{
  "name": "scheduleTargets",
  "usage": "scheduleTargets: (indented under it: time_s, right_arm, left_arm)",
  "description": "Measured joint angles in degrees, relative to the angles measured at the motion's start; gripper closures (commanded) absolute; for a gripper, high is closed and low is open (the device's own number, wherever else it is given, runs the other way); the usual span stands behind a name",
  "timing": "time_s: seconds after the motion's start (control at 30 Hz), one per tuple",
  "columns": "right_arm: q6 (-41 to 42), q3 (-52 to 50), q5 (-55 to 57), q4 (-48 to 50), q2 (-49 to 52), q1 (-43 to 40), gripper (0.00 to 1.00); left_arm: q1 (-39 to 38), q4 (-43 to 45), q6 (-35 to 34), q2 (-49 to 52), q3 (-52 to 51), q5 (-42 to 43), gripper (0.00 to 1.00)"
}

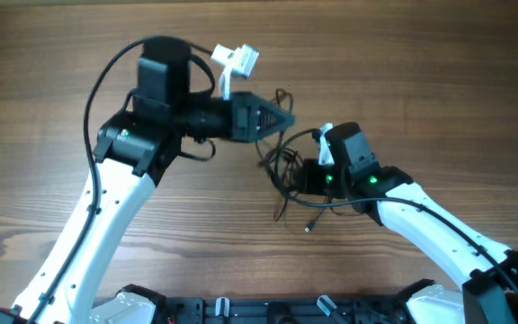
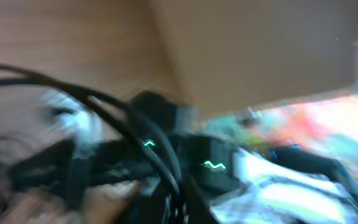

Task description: Untangle cables

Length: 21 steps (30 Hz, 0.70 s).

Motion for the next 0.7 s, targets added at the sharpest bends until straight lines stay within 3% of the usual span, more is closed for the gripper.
scheduleTargets:
  time_s: [0.03, 0.1, 0.17, 0.23, 0.27, 0.3, 0.33, 0.37, 0.43, 0.53, 0.6, 0.7]
  right_arm:
    - [0.2, 0.0, 1.8, -2.6, 0.2, 0.0, 0.96]
    - [1.5, 0.0, 5.6, -6.3, 0.3, 0.0, 0.96]
    - [3.4, 0.0, 8.9, -7.7, 0.3, 0.0, 0.96]
    - [5.2, 0.0, 10.4, -7.7, 0.3, 0.0, 0.96]
    - [5.9, 0.0, 10.6, -7.5, 0.3, 0.0, 0.96]
    - [6.2, 0.0, 10.6, -6.8, 0.3, 0.0, 0.96]
    - [4.3, -0.2, 7.5, -3.1, 0.3, 0.0, 0.96]
    - [2.4, -0.3, 4.9, -0.9, 0.3, 0.0, 0.96]
    - [-1.1, -0.5, -5.3, 6.9, 0.4, 0.0, 0.96]
    - [-3.0, -0.4, -20.1, 17.2, 0.3, 0.0, 0.96]
    - [-2.7, -0.4, -23.8, 20.2, 0.3, 0.1, 0.96]
    - [0.6, -0.4, -25.1, 24.2, 0.3, 0.1, 0.96]
  left_arm:
    - [0.0, -4.4, 3.2, 0.3, 0.0, -5.7, 0.96]
    - [0.0, -15.4, 6.3, 1.5, -0.5, -30.1, 0.96]
    - [0.8, -17.6, 7.5, 1.8, -0.5, -42.8, 0.96]
    - [2.7, -17.7, 8.1, 1.8, -0.5, -49.3, 0.96]
    - [3.7, -17.7, 8.1, 1.8, -0.5, -50.9, 0.82]
    - [5.2, -17.6, 8.1, 1.8, -0.5, -52.5, 0.42]
    - [6.4, -17.3, 7.5, 1.8, -0.5, -53.4, 0.26]
    - [7.1, -17.1, 6.7, 1.8, -0.5, -53.5, 0.2]
    - [7.8, -17.2, 4.9, 1.8, -0.5, -50.4, 0.2]
    - [5.7, -19.1, 4.2, 1.8, -0.5, -43.7, 0.32]
    - [3.6, -20.7, 3.9, 2.1, -0.5, -42.5, 0.39]
    - [-1.2, -24.4, 3.8, 4.4, -0.5, -41.3, 0.4]
